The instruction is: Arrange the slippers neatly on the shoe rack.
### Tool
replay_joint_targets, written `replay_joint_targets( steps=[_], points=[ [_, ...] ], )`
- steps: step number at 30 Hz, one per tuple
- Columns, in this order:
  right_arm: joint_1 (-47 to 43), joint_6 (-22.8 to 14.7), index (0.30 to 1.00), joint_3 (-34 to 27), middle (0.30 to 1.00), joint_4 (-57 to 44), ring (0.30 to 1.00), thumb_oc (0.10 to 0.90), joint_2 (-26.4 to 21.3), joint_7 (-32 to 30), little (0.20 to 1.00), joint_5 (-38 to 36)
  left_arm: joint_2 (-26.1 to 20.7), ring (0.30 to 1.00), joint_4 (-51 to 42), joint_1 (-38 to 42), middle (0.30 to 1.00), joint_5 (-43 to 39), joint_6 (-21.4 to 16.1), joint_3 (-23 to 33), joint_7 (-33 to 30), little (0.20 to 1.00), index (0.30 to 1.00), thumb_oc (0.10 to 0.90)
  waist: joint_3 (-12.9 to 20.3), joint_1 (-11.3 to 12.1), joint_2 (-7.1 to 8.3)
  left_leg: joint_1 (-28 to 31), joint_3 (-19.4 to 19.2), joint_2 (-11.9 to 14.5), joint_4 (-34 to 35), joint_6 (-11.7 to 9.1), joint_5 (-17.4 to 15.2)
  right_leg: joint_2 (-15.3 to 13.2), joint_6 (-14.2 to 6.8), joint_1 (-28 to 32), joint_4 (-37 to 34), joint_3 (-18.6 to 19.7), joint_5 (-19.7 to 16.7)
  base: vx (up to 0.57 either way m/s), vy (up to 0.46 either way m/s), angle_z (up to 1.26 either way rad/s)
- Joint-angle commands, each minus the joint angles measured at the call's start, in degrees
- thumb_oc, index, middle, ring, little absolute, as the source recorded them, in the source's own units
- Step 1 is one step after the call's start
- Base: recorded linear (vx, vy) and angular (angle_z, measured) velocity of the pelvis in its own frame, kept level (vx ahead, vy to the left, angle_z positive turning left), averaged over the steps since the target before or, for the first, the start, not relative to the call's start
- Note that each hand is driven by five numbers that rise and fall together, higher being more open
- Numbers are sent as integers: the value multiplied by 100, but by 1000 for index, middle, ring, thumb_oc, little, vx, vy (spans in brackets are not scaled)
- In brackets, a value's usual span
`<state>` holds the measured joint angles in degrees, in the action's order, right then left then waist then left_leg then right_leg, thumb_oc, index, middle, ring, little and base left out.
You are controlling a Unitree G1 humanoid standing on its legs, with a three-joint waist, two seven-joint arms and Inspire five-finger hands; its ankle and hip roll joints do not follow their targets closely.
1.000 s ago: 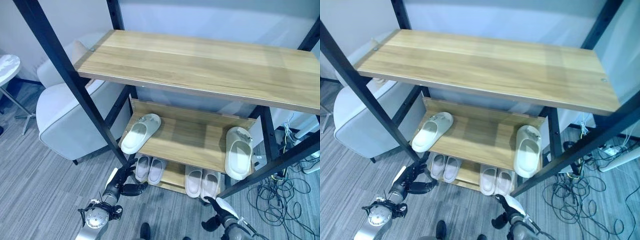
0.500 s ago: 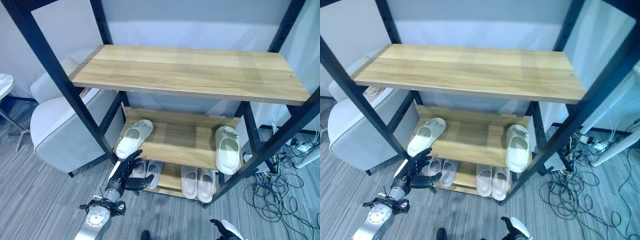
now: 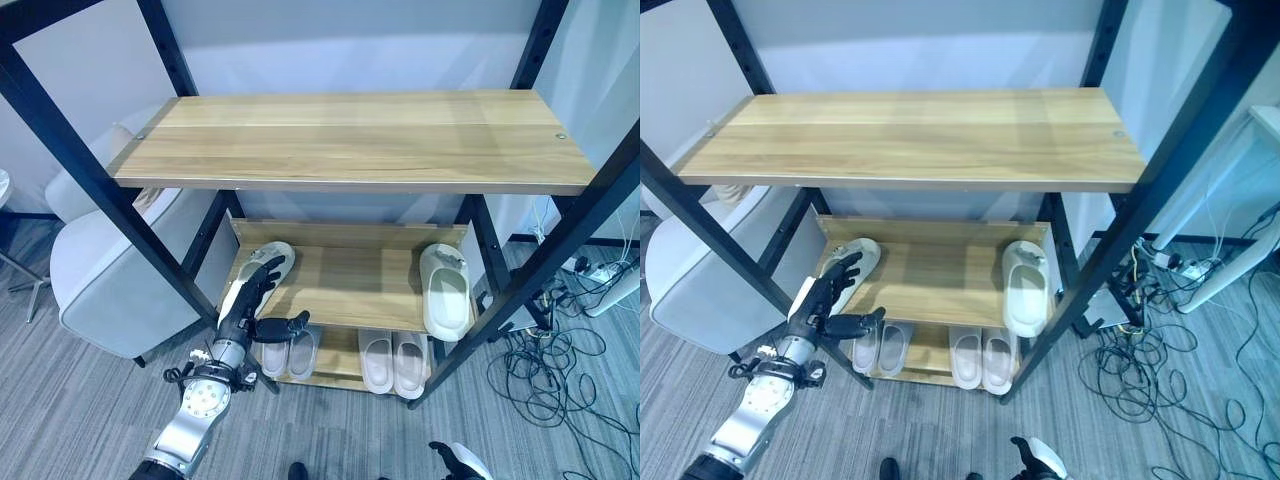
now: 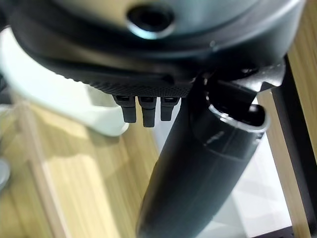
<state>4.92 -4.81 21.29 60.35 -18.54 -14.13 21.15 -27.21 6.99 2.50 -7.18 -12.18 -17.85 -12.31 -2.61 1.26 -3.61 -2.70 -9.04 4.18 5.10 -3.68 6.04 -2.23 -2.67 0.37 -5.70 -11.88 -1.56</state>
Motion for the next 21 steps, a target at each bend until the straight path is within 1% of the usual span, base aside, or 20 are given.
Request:
replay_joint_targets(
  steps=[1,3,4,5,7,8,9,10,16,18,19,21],
  points=[
    [63,-145,900,90,900,-34,900,800,-89,-123,900,-115,-313,900,206,1179,900,626,-515,288,-522,900,900,800,206,-93,170,-254,-119,37,-10,-406,-115,-379,-754,-352,70,-190,-43,0,0,0],
    [62,-150,900,97,900,-25,900,800,-100,-124,900,-115,-374,900,268,1258,900,731,-503,284,-569,900,900,800,222,-103,170,-297,-127,42,-10,-404,-113,-385,-763,-413,70,-187,-67,-9,6,-4],
    [68,-161,900,100,900,8,900,800,-136,-118,900,-117,-564,900,363,1489,900,945,-478,246,-637,900,900,800,236,-131,167,-371,-134,40,-10,-401,-111,-387,-777,-516,70,-173,-102,-15,11,-11],
    [64,-162,900,96,900,11,900,800,-131,-119,900,-117,-564,900,374,1501,900,949,-482,238,-643,900,900,800,246,-127,171,-386,-135,40,-10,-400,-109,-388,-777,-532,70,-172,-104,-31,24,-14],
    [49,-183,900,121,900,58,900,800,-150,-91,900,-120,-797,900,581,1780,900,1237,-429,165,-729,900,900,800,305,-142,174,-535,-145,42,-10,-394,-95,-395,-795,-716,70,-139,-157,-22,21,-13],
    [49,-183,900,120,900,58,900,800,-149,-91,900,-120,-797,900,583,1783,900,1237,-430,163,-730,900,900,800,310,-140,174,-540,-146,42,-10,-394,-94,-395,-795,-721,70,-139,-158,-16,25,-9],
    [58,-201,900,130,900,68,900,800,-174,-66,900,-118,-999,900,670,1941,900,1455,-382,129,-719,900,900,800,342,-136,177,-603,-155,48,-10,-393,-83,-403,-801,-798,70,-128,-181,-8,25,-3],
    [60,-208,900,133,900,89,900,800,-169,-43,900,-122,-1078,900,772,2040,900,1589,-351,68,-719,900,900,800,370,-137,193,-642,-154,44,-10,-389,-81,-401,-805,-841,70,-125,-195,-4,34,-3],
    [90,-248,900,160,900,126,900,800,-213,41,900,-123,-1503,900,1095,2540,900,2118,-265,-150,-659,900,900,800,477,-134,256,-721,-128,29,-10,-389,-93,-431,-814,-943,70,-143,-239,0,0,0],
    [85,-247,900,163,900,122,900,800,-208,56,900,-122,-1559,900,1120,2617,900,2208,-253,-203,-664,900,900,800,492,-128,270,-734,-123,21,-10,-389,-98,-435,-815,-957,70,-151,-243,0,0,0],
    [69,-264,900,199,900,131,900,800,-218,82,900,-116,-1698,900,1214,2772,900,2408,-222,-305,-674,900,900,800,507,-128,281,-745,-117,16,-10,-387,-105,-448,-822,-980,70,-167,-254,0,0,0],
    [54,-273,900,213,900,127,900,800,-215,95,900,-125,-1823,900,1306,2920,900,2569,-197,-427,-700,900,900,800,514,-115,306,-766,-111,12,-10,-386,-102,-461,-827,-995,70,-177,-260,3,16,0]
  ],
)
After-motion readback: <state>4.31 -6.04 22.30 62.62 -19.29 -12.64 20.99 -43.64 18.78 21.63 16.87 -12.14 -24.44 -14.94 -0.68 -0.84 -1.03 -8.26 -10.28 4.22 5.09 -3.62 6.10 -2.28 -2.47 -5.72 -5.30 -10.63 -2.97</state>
